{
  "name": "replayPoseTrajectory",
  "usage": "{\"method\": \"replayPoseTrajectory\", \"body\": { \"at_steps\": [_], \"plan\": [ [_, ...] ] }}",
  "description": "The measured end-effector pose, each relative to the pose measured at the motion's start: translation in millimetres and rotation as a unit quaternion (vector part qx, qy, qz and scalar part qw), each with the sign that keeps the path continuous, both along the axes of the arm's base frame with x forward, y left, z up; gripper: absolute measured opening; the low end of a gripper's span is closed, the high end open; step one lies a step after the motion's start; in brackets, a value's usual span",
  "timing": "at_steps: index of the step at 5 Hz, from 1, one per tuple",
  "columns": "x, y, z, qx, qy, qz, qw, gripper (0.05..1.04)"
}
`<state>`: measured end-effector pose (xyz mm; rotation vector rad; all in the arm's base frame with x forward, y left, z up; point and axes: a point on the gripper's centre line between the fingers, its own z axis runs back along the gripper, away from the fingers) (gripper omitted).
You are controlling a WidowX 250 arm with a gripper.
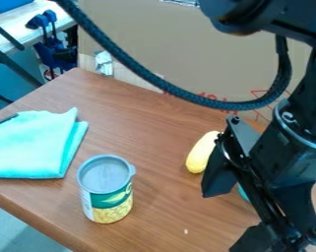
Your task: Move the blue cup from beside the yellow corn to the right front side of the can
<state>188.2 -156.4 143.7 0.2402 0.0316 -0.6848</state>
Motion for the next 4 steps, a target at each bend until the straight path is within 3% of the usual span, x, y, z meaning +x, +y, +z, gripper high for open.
{"method": "replayPoseTrajectory", "body": {
  "at_steps": [1,3,4],
  "plan": [
    [-1.0,1.3,-5.1,0.006,0.007,0.000,1.0000,1.002],
    [39.5,19.4,0.2,-0.066,-0.069,-0.028,0.9951,1.002],
    [59.1,27.5,-0.3,-0.109,-0.090,-0.020,0.9897,1.002]
  ]
}}
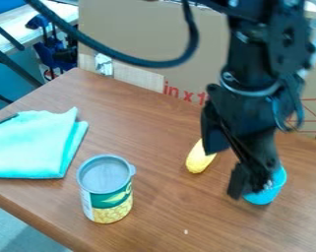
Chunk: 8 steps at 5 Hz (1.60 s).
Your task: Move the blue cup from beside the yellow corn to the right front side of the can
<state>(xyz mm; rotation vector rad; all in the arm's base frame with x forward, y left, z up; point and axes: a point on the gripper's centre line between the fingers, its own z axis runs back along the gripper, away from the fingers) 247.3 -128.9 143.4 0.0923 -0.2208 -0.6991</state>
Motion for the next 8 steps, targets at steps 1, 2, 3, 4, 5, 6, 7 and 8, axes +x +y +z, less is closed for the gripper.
{"method": "replayPoseTrajectory", "body": {
  "at_steps": [1,2,3,4,5,6,7,8],
  "plan": [
    [13.9,1.6,-12.4,-0.034,0.009,0.007,0.9994,1.002],
    [24.7,-3.4,-22.0,-0.027,0.053,0.025,0.9980,1.002],
    [36.9,-11.9,-22.4,-0.021,0.062,0.018,0.9977,1.002],
    [43.0,-17.2,-27.0,-0.018,0.068,0.016,0.9974,1.002],
    [48.1,-16.0,-33.9,-0.014,0.073,0.021,0.9970,1.002],
    [56.3,-16.2,-41.9,-0.010,0.063,0.021,0.9977,1.002],
    [65.1,-18.0,-51.2,-0.018,0.059,0.022,0.9979,1.002],
    [74.3,-21.5,-62.2,-0.023,0.066,0.021,0.9974,1.002]
  ]
}}
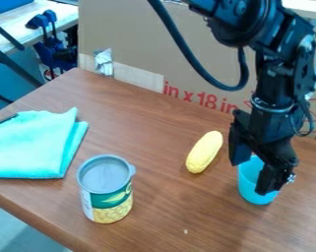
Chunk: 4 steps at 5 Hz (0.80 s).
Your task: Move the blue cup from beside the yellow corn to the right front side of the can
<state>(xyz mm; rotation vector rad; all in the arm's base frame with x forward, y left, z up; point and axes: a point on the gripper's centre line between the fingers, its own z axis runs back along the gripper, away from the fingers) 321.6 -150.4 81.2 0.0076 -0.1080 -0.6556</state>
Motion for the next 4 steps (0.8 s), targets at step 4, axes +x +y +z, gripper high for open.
{"method": "replayPoseTrajectory", "body": {
  "at_steps": [4],
  "plan": [
    [7.7,-17.4,-12.9,0.006,0.022,0.000,0.9997,1.002]
  ]
}}
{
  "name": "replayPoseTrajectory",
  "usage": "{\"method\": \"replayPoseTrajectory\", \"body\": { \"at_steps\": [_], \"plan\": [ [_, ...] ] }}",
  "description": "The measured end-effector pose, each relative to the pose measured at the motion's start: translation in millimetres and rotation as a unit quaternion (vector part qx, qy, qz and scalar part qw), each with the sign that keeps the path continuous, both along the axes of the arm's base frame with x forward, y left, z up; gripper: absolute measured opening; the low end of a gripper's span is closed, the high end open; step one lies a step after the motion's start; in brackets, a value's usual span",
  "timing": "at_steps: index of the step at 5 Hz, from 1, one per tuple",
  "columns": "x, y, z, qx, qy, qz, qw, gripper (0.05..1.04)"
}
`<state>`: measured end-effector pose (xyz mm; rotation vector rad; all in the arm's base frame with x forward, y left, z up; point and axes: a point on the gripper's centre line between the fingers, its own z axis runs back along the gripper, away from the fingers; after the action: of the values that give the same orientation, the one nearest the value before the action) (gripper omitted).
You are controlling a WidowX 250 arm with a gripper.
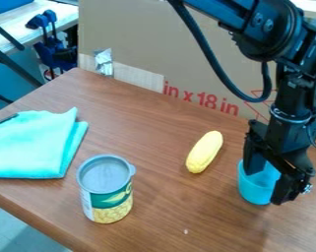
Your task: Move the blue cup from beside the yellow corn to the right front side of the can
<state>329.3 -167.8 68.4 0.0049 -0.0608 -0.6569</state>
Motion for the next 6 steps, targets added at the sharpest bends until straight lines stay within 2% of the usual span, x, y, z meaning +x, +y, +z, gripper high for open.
{"method": "replayPoseTrajectory", "body": {
  "at_steps": [1,2,4,5,6],
  "plan": [
    [2.9,-0.1,-0.4,-0.002,-0.008,0.002,1.0000,1.002],
    [4.3,1.2,-3.1,0.002,-0.009,0.002,1.0000,0.942],
    [7.1,0.8,-6.3,0.000,-0.014,0.011,0.9998,0.356],
    [7.2,0.3,-6.6,0.000,-0.016,0.016,0.9998,0.157],
    [6.5,0.1,-7.3,0.000,-0.015,0.015,0.9998,0.082]
  ]
}}
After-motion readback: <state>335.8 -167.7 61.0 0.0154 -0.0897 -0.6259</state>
